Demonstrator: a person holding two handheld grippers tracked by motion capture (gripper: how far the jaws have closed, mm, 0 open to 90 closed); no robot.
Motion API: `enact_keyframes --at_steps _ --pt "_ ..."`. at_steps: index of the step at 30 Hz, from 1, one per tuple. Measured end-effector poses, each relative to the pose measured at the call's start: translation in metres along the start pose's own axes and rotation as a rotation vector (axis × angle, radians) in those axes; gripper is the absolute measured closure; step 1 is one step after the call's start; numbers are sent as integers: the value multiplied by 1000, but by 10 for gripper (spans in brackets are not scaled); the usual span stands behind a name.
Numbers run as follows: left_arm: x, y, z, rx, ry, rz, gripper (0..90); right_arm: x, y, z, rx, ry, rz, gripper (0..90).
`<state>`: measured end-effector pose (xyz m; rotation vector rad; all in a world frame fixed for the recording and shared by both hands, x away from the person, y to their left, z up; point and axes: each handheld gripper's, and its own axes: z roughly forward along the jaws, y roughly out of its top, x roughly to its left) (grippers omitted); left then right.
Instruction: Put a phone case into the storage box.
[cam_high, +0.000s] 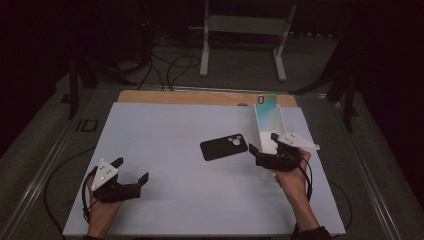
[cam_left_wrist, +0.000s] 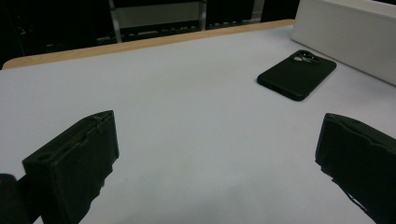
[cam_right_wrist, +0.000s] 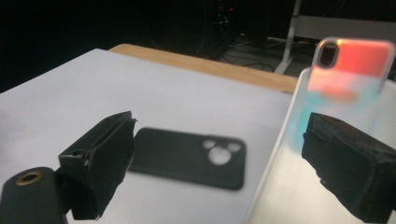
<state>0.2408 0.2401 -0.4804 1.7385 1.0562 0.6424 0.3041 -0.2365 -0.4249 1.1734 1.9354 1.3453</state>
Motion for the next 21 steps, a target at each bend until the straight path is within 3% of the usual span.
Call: enact_keyframes --at_steps 4,8,21 --pt "0 3 -1 -6 -5 -2 0 5 -18 -8 -17 17 -19 94" --pt "-1 6 -2 -13 -11 2 0 8 -35 -13 -28 18 -67 94" --pt "-5 14 -5 -21 -35 9 0 4 -59 -29 -76 42 -65 94"
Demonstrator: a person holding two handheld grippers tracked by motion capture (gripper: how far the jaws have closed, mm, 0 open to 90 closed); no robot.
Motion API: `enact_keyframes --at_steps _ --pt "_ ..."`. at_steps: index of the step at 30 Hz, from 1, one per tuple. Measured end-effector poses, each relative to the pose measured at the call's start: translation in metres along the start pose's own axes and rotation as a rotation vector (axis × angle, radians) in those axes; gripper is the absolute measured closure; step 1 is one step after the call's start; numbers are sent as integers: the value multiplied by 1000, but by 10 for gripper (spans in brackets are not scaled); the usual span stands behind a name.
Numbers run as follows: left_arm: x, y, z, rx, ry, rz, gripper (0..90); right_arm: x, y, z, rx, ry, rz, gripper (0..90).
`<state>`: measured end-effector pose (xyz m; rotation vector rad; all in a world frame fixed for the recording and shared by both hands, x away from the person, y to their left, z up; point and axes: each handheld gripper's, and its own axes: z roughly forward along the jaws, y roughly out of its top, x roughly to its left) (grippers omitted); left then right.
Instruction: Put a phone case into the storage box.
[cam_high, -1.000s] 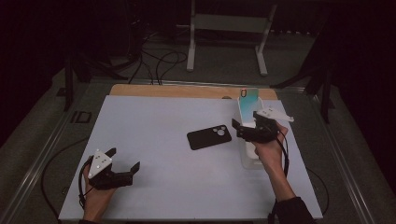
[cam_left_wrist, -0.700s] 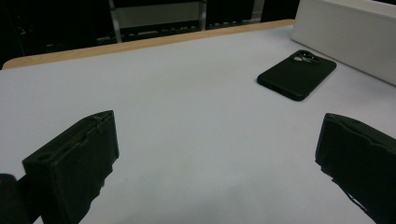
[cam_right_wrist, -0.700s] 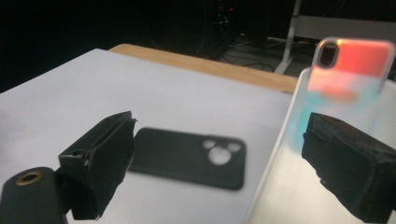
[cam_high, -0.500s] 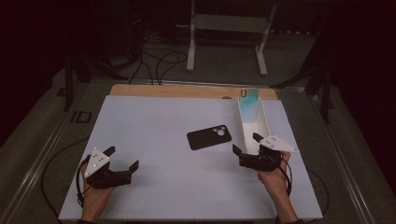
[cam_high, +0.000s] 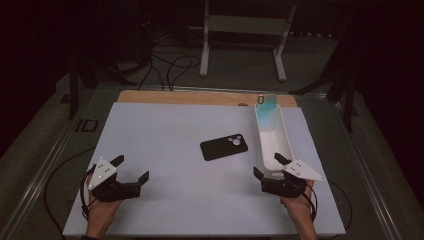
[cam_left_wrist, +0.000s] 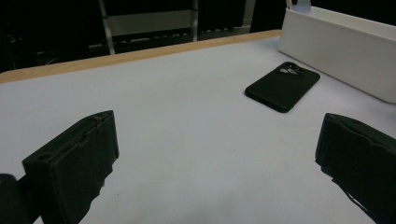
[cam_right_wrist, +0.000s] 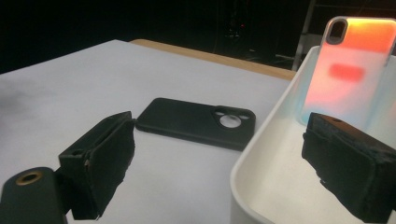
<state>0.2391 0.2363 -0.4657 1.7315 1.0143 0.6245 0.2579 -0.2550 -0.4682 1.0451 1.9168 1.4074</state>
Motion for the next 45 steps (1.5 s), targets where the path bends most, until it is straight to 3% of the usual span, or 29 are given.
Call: enact_keyframes --at_steps 7,21,33,45 --pt "-4 4 3 6 -13 9 0 -2 -1 0 -2 -1 4 94" --pt "-22 36 28 10 -81 79 0 -5 -1 -2 -11 2 21 95" --pt "-36 59 64 27 -141 129 0 -9 0 -4 -21 3 33 95" --pt "-34 63 106 81 -177 113 0 -9 1 -5 -14 1 42 99"
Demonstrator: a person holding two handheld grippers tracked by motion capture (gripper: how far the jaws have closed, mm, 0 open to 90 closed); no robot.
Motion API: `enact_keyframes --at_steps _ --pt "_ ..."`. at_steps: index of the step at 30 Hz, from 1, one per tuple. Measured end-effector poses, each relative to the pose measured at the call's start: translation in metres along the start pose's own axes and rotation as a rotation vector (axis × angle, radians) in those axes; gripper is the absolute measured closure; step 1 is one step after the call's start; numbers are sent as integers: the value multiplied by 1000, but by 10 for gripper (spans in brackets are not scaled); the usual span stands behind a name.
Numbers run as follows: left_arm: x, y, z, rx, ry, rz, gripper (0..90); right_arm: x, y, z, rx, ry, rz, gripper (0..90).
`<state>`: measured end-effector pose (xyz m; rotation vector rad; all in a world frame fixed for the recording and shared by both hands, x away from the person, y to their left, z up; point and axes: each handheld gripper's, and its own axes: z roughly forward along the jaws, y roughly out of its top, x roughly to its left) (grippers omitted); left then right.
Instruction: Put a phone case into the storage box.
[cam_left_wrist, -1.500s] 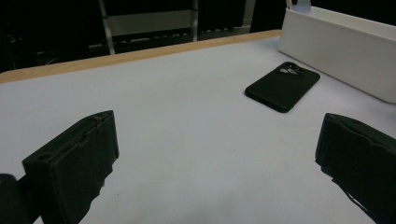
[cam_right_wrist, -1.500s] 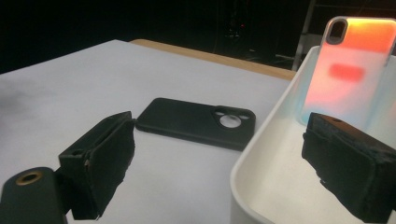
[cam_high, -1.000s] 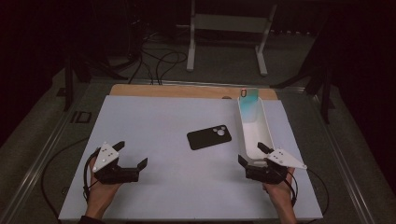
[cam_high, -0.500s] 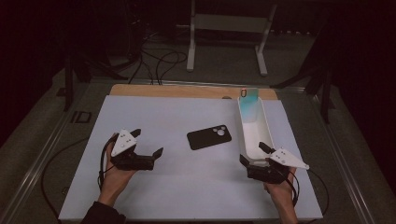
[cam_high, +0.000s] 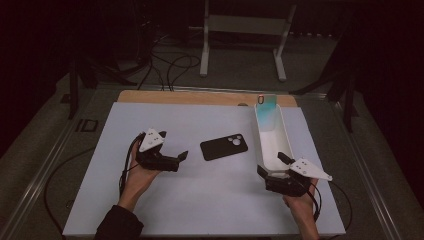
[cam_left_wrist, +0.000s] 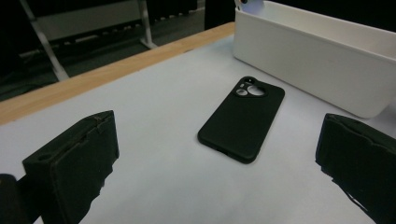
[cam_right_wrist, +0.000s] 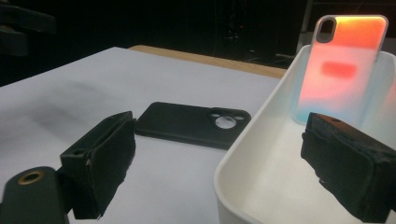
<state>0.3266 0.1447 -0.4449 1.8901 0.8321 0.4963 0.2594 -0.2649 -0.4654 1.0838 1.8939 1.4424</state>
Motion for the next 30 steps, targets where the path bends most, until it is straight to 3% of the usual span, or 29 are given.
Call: enact_keyframes --at_steps 13,30 --pt "3 14 41 63 -32 17 0 -2 1 0 -4 2 7 99" --pt "2 19 85 136 -73 51 0 -4 2 -2 -16 6 10 99"
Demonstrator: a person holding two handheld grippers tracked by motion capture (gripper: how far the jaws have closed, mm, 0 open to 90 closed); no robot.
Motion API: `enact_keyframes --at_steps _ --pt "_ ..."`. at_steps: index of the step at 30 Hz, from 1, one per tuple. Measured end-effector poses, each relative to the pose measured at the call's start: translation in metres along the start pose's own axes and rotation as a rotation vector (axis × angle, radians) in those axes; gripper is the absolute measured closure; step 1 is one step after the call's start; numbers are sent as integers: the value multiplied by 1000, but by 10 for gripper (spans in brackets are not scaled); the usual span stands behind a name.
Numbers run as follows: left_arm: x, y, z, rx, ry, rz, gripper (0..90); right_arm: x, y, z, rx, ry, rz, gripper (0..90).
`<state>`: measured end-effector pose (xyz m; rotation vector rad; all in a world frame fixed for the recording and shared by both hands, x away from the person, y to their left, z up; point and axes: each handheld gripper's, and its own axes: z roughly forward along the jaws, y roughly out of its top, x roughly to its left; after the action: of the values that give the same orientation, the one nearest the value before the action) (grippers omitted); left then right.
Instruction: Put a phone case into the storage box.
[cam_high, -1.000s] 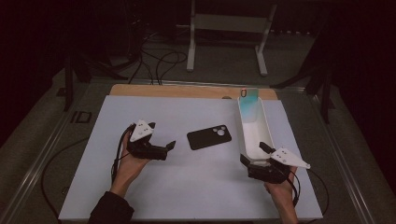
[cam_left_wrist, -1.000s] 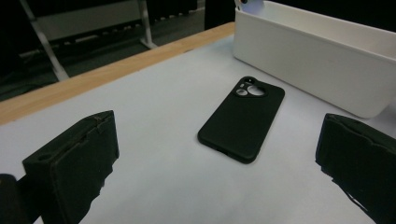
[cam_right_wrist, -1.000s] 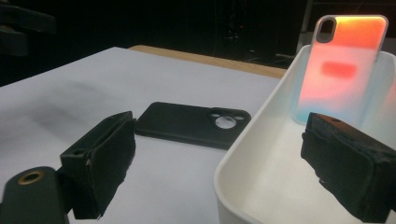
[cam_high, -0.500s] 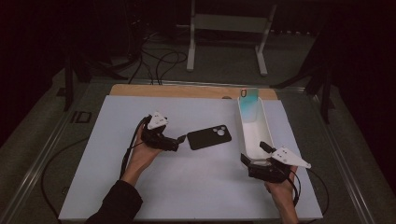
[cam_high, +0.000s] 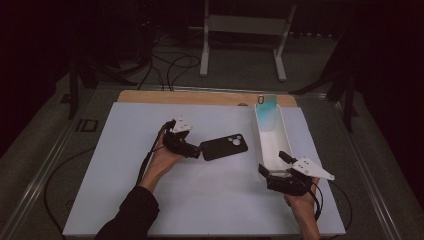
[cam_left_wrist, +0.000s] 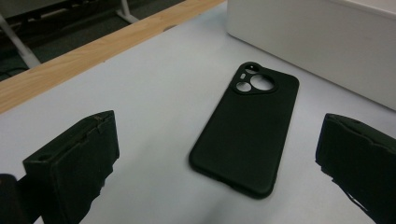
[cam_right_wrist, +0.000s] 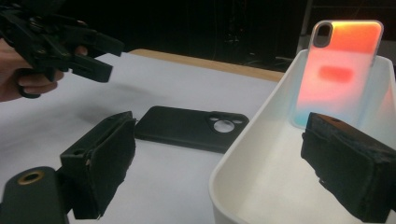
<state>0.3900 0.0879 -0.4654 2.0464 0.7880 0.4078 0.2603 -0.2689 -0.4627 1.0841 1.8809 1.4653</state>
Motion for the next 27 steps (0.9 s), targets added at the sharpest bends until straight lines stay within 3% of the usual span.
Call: enact_keyframes --at_steps 6,14,19,27 --pt "2 4 13 9 -6 -10 1 -1 0 -1 -1 0 1 99" --pt "0 8 32 71 -40 -1 1 -2 1 -1 -3 0 2 99" --pt "2 7 43 92 -65 -29 2 -1 0 -1 0 3 0 99" --pt "0 4 60 139 -98 -24 4 -1 0 -1 -1 7 2 99"
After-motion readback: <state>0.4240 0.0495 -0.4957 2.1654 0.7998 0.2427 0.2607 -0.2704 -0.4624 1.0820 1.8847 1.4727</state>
